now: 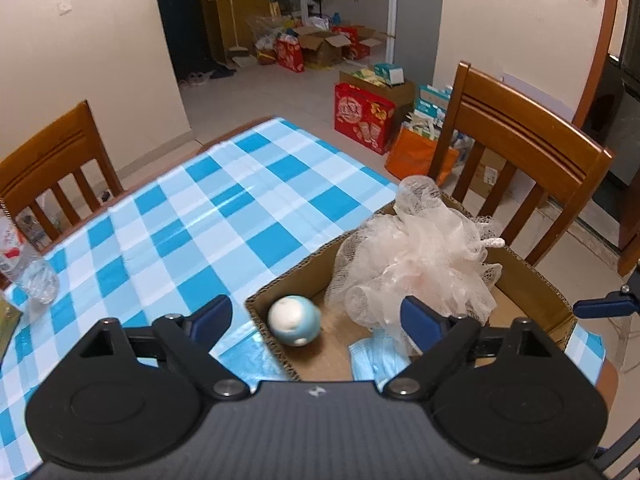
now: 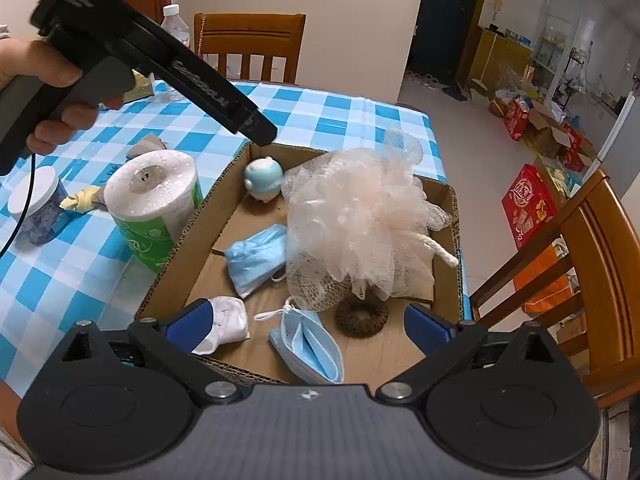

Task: Organize soft objects
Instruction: 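Open the left tool to drop the light-blue figurine into the box, then move both tools back over the beige sachets on the table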

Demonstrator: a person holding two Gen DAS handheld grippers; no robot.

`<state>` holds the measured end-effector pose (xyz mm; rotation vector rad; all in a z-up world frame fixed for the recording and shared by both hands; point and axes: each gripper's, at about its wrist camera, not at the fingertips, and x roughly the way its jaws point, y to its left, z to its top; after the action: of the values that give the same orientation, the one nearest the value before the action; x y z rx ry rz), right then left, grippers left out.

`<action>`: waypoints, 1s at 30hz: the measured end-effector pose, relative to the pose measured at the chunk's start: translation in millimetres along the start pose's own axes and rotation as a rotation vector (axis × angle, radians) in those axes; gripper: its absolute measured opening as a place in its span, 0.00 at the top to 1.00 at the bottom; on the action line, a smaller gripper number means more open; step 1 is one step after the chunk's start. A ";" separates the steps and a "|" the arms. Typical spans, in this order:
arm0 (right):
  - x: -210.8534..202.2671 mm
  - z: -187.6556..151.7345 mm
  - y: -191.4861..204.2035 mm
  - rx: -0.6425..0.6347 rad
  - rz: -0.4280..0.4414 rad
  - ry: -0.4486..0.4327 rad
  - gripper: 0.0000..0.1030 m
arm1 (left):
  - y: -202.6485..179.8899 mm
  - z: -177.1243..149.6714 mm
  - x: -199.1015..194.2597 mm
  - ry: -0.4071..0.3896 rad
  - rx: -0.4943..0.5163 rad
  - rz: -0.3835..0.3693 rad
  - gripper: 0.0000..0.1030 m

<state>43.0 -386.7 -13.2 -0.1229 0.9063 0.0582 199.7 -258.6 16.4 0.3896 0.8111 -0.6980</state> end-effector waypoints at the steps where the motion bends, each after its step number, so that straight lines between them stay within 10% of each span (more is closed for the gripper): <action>1: 0.0 0.6 2.0 -0.001 -0.001 0.003 0.00 | 1.0 -2.3 -4.8 -0.006 -0.001 0.004 0.09; 30: -6.7 7.7 104.9 0.011 0.016 0.006 0.00 | 56.2 -168.6 -92.7 0.010 -0.260 0.149 0.03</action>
<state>34.2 -281.6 -11.8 -0.1057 0.9138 0.0677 105.3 -84.8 -16.5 0.2149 0.8607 -0.4454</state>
